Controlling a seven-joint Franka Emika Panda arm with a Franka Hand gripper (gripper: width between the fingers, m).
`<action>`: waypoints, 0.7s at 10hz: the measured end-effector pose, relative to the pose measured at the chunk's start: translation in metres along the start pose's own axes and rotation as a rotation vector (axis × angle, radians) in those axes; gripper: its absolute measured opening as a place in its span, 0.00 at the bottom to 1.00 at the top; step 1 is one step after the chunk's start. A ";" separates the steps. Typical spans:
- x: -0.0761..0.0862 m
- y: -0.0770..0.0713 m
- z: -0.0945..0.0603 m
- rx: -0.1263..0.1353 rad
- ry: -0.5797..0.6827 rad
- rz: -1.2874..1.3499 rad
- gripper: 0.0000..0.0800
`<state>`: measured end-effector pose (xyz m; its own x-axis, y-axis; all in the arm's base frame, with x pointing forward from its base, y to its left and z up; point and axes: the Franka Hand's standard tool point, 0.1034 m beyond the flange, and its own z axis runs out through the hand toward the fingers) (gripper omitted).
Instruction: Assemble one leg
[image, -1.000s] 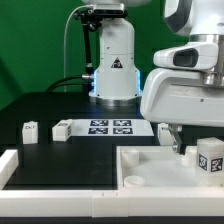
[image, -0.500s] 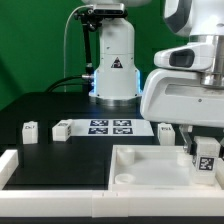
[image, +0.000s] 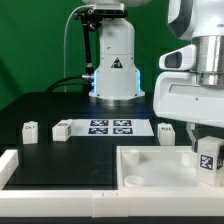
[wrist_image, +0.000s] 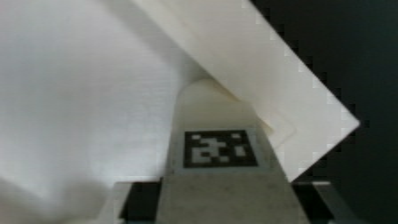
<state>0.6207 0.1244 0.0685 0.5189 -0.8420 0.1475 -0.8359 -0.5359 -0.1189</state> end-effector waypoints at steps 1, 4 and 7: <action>-0.001 0.000 0.000 0.000 -0.001 0.140 0.36; 0.000 0.000 0.001 -0.001 -0.002 0.501 0.36; 0.001 -0.001 0.000 -0.002 -0.007 0.608 0.40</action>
Offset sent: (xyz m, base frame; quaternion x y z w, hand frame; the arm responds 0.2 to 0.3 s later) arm 0.0026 0.0031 -0.0093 -0.0112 0.0117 0.3287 0.9443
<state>0.6216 0.1240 0.0689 -0.0502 -0.9976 0.0477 -0.9831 0.0409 -0.1783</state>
